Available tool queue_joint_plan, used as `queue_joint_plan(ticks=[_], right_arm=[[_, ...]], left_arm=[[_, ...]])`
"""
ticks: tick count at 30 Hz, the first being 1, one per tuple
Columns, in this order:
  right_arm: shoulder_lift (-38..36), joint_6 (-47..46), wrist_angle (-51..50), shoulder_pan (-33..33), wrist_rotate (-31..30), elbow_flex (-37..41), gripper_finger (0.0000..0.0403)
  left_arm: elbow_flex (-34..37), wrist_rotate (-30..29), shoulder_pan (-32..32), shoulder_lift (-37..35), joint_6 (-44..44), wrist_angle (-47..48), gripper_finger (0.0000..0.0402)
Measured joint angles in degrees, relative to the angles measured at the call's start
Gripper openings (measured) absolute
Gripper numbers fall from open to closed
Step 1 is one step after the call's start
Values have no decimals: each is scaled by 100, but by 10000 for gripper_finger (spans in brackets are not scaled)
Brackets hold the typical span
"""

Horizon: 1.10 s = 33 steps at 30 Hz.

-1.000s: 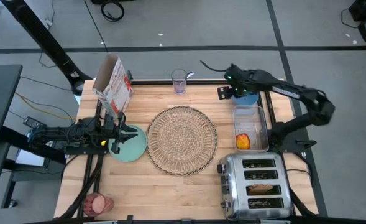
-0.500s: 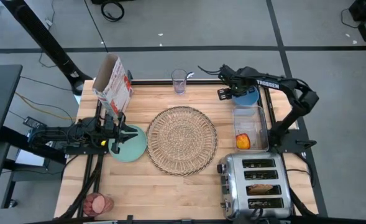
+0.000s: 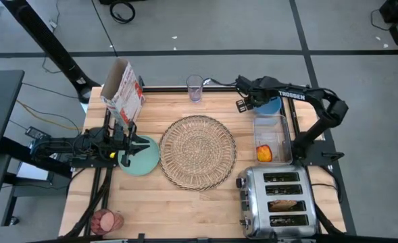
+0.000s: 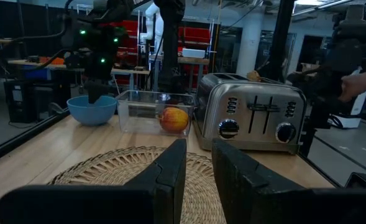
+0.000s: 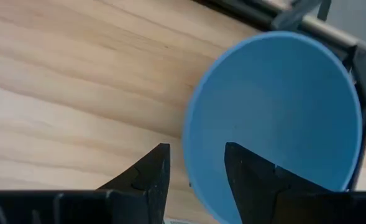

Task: Arrange a breakfast setting
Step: Put the bowl on the table mat

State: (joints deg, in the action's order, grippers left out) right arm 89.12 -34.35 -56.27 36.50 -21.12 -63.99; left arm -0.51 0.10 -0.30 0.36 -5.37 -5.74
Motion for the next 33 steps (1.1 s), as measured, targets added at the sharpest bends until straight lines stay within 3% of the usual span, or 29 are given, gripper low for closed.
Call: queue_joint_plan(ticks=[6, 16, 18, 26, 33], right_arm=[[-191, -125, -42, -365, -145, 0, 179], [295, -428, 0, 179, 149, 0, 237], [389, -478, 46, 178, 319, 30, 234], [542, -660, 724, 181, -86, 464, 207], [549, -680, 759, 267, 63, 663, 150]], left_arm=[[0, 0, 0, 0, 0, 0, 84], [0, 0, 1, 0, 0, 0, 84], [0, -1, 2, -2, 0, 0, 84], [0, 0, 2, 0, 0, 0, 84], [0, 0, 1, 0, 0, 0, 84]])
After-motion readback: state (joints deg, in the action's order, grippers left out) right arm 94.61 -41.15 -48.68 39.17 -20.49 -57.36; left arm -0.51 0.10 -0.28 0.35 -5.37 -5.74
